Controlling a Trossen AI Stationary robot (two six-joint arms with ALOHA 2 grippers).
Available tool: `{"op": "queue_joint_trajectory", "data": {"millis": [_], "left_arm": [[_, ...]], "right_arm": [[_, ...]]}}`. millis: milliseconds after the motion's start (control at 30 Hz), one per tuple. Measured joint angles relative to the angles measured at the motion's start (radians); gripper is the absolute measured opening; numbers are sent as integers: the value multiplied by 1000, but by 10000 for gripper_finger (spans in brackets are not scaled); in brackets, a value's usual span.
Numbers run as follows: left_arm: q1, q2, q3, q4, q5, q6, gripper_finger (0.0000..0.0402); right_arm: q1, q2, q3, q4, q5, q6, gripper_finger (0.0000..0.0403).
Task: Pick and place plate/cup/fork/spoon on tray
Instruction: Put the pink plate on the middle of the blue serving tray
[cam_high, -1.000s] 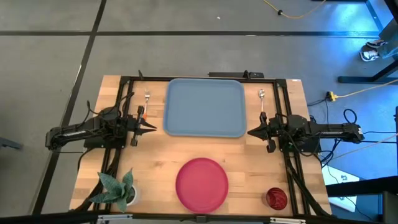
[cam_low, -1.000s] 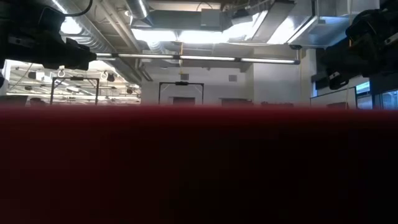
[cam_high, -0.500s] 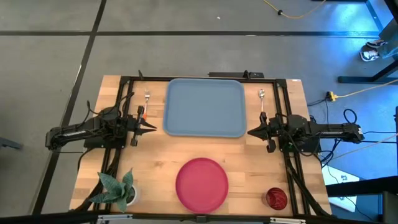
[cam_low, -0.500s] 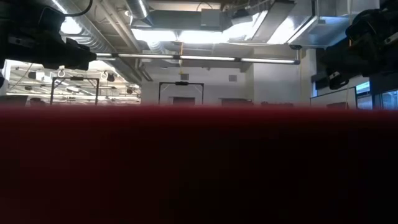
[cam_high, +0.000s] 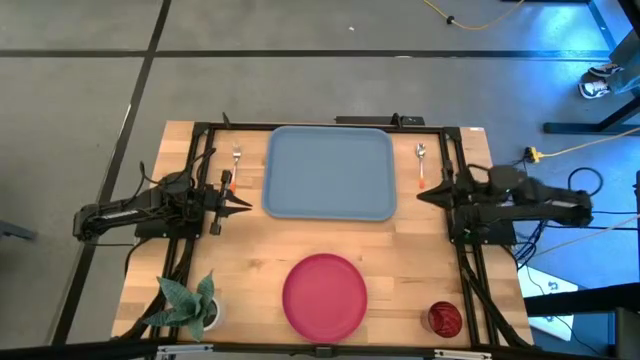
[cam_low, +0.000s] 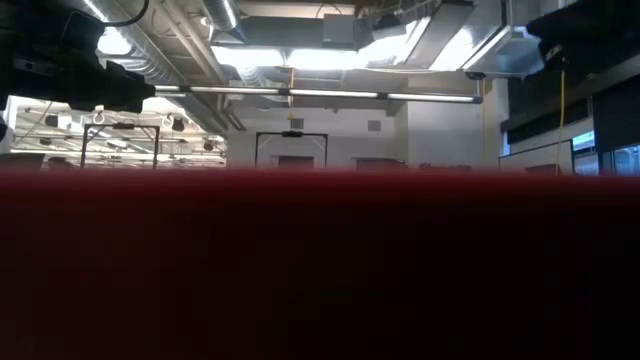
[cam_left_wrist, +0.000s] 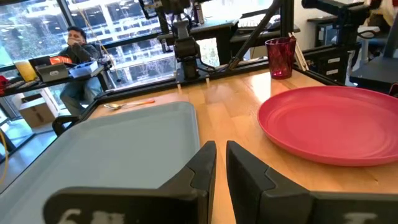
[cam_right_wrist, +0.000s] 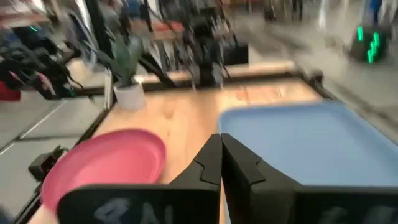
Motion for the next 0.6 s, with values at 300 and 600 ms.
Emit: {"op": "queue_joint_trajectory", "data": {"millis": [300, 600], "left_arm": [[0, 0, -2, 15, -15, -65, 30], [0, 0, -2, 21, -15, -136, 30]], "right_arm": [[0, 470, 513, -640, -100, 318, 6], [72, 831, 767, -989, -512, 323, 6]]}}
